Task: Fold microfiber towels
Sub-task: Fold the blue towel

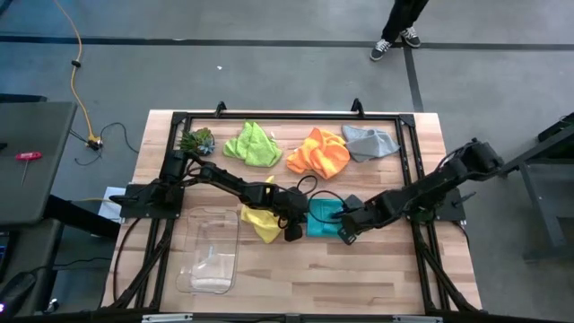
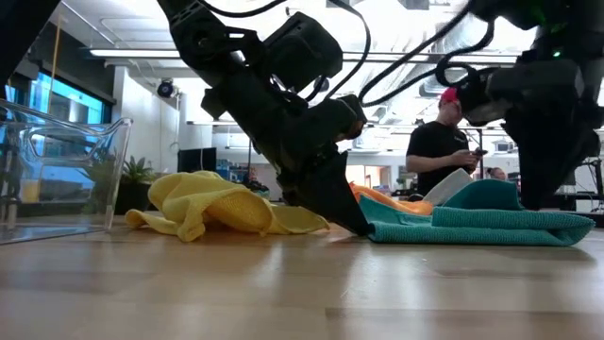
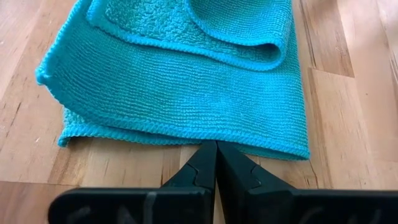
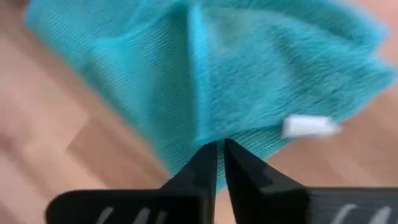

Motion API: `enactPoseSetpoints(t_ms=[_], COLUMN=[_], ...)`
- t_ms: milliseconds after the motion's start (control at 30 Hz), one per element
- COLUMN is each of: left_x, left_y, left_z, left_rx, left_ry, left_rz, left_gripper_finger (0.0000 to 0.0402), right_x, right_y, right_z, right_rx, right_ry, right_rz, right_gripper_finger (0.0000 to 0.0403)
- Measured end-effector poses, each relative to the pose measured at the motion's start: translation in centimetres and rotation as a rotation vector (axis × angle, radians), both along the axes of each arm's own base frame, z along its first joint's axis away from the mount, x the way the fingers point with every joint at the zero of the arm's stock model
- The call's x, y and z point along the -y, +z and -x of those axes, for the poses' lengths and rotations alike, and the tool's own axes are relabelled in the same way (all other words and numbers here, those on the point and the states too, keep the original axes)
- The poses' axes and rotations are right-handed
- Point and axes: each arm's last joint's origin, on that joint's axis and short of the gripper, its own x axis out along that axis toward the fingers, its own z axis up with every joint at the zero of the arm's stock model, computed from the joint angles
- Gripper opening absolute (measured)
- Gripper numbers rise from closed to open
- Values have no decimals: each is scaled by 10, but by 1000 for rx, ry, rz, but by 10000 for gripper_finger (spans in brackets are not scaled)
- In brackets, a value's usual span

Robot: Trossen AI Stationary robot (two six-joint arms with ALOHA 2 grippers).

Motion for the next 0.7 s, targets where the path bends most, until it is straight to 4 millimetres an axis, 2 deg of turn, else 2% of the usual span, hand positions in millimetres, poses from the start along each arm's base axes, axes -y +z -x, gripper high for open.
enactPoseSetpoints(t_ms=[100,300,533,700], left_x=[0,0,0,0], left_y=[0,0,0,0], left_z=[0,0,0,0], left_rx=[0,0,1,-1], left_ry=[6,6,6,8], left_rz=[6,5,5,8], left_gripper_finger=[0,0,0,0], right_x=[10,37,66,80], right_y=[0,3,5,7], right_z=[-1,-5,-15,-7], right_rx=[-5,3,25,-38], right_ry=[-41,-65,-32,-50], right_rz=[67,189,268,287], right_gripper_finger=[30,2,12,12])
